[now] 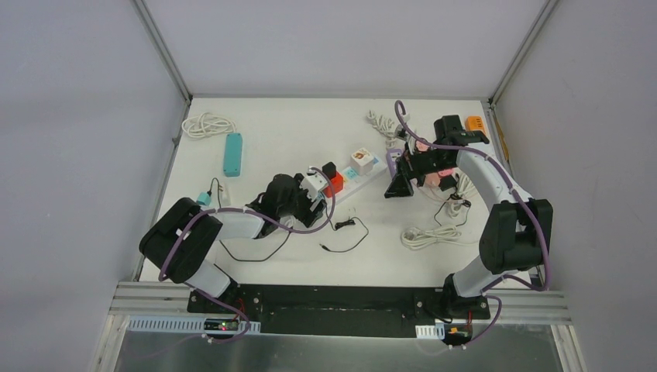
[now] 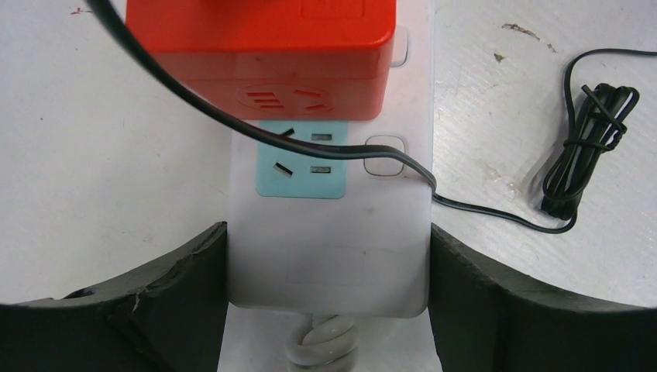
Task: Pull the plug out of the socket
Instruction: Remove the plug from the socket.
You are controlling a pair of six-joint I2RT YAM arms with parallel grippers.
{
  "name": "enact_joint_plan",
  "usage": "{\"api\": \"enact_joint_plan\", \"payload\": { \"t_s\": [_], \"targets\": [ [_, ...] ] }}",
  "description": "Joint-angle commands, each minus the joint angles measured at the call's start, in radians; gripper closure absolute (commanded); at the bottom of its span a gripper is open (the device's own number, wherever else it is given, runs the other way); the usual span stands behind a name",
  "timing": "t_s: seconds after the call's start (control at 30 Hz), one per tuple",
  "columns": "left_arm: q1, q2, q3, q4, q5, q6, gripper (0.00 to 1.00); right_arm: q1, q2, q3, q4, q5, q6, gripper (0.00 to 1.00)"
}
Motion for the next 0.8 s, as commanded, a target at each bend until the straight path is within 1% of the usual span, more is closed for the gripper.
{"api": "enact_joint_plan", "payload": {
  "t_s": [0.0, 0.03, 0.17, 0.27, 0.37, 0.5, 0.77],
  "targets": [
    [-0.017, 0.02, -0.015, 0.072, 0.03, -0.021, 0.6, 0.018, -0.001, 0.03, 0.15, 0.1, 0.124, 0.05],
    [-0.018, 0.02, -0.02, 0.08, 0.036, -0.023, 0.65, 0.034, -0.002, 0.032, 0.208, 0.149, 0.172, 0.05],
    [-0.018, 0.023, -0.033, 0.085, 0.059, -0.024, 0.84, 0.114, 0.019, 0.057, 0.346, 0.347, 0.273, 0.04],
    [-0.018, 0.021, -0.039, 0.086, 0.077, -0.023, 0.93, 0.16, 0.083, 0.123, 0.41, 0.442, 0.342, 0.04],
    [-0.018, 0.011, -0.044, 0.083, 0.095, -0.027, 1.0, 0.197, 0.179, 0.219, 0.404, 0.522, 0.375, 0.04],
    [-0.018, -0.012, -0.053, 0.077, 0.111, -0.034, 1.0, 0.238, 0.275, 0.305, 0.387, 0.586, 0.402, 0.04],
    [-0.018, -0.03, -0.049, 0.064, 0.109, -0.055, 1.0, 0.286, 0.412, 0.391, 0.397, 0.76, 0.49, 0.05]
  ]
}}
